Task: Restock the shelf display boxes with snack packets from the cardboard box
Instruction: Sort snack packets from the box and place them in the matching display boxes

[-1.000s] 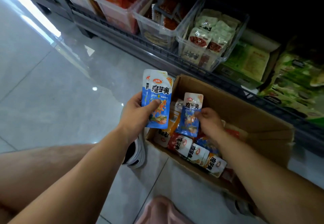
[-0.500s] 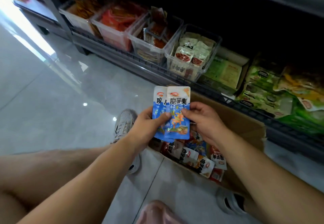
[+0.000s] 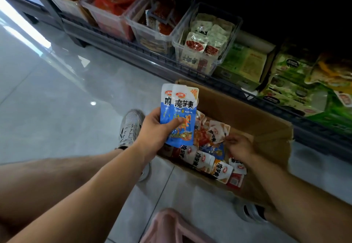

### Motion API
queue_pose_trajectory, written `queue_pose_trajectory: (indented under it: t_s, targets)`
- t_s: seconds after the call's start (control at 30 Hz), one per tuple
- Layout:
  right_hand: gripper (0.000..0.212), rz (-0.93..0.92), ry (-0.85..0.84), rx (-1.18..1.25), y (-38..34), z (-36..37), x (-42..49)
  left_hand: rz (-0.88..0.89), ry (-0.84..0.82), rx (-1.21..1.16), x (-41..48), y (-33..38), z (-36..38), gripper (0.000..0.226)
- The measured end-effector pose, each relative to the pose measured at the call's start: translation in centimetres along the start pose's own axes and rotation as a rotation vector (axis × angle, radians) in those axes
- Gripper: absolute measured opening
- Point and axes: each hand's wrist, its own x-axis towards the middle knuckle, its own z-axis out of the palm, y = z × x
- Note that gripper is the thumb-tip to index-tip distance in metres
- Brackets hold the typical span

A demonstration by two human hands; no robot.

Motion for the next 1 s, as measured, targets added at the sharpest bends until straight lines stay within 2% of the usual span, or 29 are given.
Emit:
queue_pose_trajectory:
  t_s: [0.17,0.23,0.3,0.43,0.53,0.67,0.77,0.87,1.0]
  targets:
    - [0.034,0.119,-0.028,0.026,1.4,2.1,2.1,-0.009,0.048,-0.005,0.7,-0.4,-0.3,0.031]
    - [0.033,0.138,0.018,0.025,1.2,2.8,2.4,-0.011,0.058,0.010,0.9,-0.4,-0.4,0.033]
    - [0.029,0.162,0.033,-0.044,1.3,3.2,2.7,-0.009,0.058,0.016,1.0,-0.5,-0.3,0.033]
    - [0.037,0.186,-0.006,-0.178,2.1,3.4,2.9,-0.001,0.070,0.017,1.2,-0.5,-0.2,0.034]
    - [0.025,0.195,-0.023,-0.045,2.3,3.4,2.9,-0.005,0.076,0.030,1.3,-0.7,-0.1,0.035]
    - [0.026,0.197,-0.004,0.162,2.0,2.6,2.2,-0.004,0.072,0.033,1.2,-0.7,0.0,0.033]
    - [0.026,0.146,-0.001,0.160,1.5,1.1,1.1,0.000,0.062,0.042,1.0,-0.5,-0.1,0.031]
    - [0.010,0.082,-0.014,0.179,0.9,-1.0,-0.2,-0.005,0.044,0.022,0.9,-0.3,0.0,0.031]
    - [0.006,0.059,-0.139,0.240,-0.8,-4.8,-2.1,-0.002,0.029,0.001,0.8,0.3,0.3,0.029]
